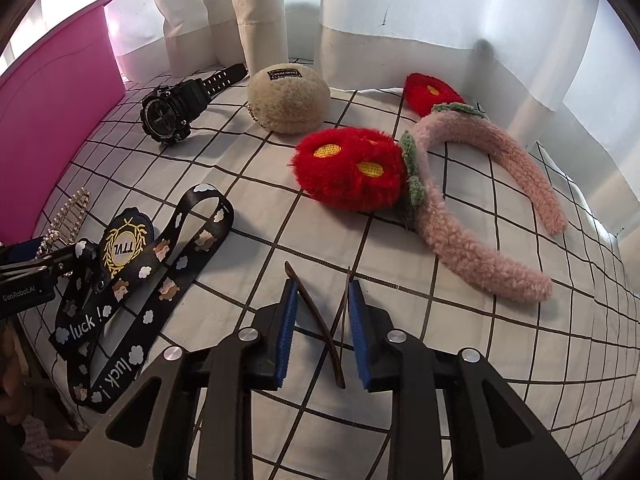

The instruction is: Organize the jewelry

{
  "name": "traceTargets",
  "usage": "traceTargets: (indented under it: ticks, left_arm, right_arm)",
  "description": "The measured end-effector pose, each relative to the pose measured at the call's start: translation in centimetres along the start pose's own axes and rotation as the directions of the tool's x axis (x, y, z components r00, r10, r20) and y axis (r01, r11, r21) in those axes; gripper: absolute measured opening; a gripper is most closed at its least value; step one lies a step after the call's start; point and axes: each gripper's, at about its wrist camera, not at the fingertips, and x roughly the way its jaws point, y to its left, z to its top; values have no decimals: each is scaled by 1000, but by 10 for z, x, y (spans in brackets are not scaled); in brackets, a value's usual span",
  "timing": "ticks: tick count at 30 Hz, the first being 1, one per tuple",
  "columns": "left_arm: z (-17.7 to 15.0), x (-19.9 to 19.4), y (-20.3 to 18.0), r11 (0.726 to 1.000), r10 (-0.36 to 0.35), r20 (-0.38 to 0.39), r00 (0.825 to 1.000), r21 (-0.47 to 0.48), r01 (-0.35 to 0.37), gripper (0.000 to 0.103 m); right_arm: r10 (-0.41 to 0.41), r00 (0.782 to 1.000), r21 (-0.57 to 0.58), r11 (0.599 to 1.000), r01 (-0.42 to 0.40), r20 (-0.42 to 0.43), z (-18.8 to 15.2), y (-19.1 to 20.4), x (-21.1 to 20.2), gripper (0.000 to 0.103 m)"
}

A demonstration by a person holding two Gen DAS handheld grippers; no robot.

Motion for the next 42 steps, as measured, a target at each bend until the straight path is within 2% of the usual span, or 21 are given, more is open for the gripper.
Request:
traceTargets:
  ticks: [6, 11, 13, 21, 34, 35, 42]
  left_arm:
    - [-2, -7, 3, 1000, 1, 13, 1000, -2, -1, 56]
    - [-3, -11, 8, 999, -21, 8, 1000, -34, 21, 50]
    - [-3, -13, 9, 999, -28, 9, 1000, -38, 28, 42]
    - [-3, -15, 11, 999, -15, 2, 1000, -41, 15, 42]
    - [10, -48, 1, 1000, -26, 77, 997, -1, 26, 42]
    - [12, -53, -1, 1000, -31, 86, 996, 4, 31, 42]
    - [27, -79, -9, 998, -64, 142, 988, 21, 62, 42]
  right_arm:
    - [4, 1000, 6, 1000, -4, 10, -1, 0, 0, 17]
    - [8, 1000, 8, 1000, -8, 12, -1, 1, 0, 15]
    - [9, 1000, 12, 1000, -9, 14, -3, 1, -2, 15]
    - [16, 999, 11, 1000, -16, 28, -3, 2, -8, 14]
    - [30, 997, 34, 999, -33, 72, 4, -5, -32, 14]
    - [29, 996, 33, 999, -32, 80, 7, -5, -37, 0]
    - [26, 993, 19, 999, -28, 117, 26, -4, -56, 0]
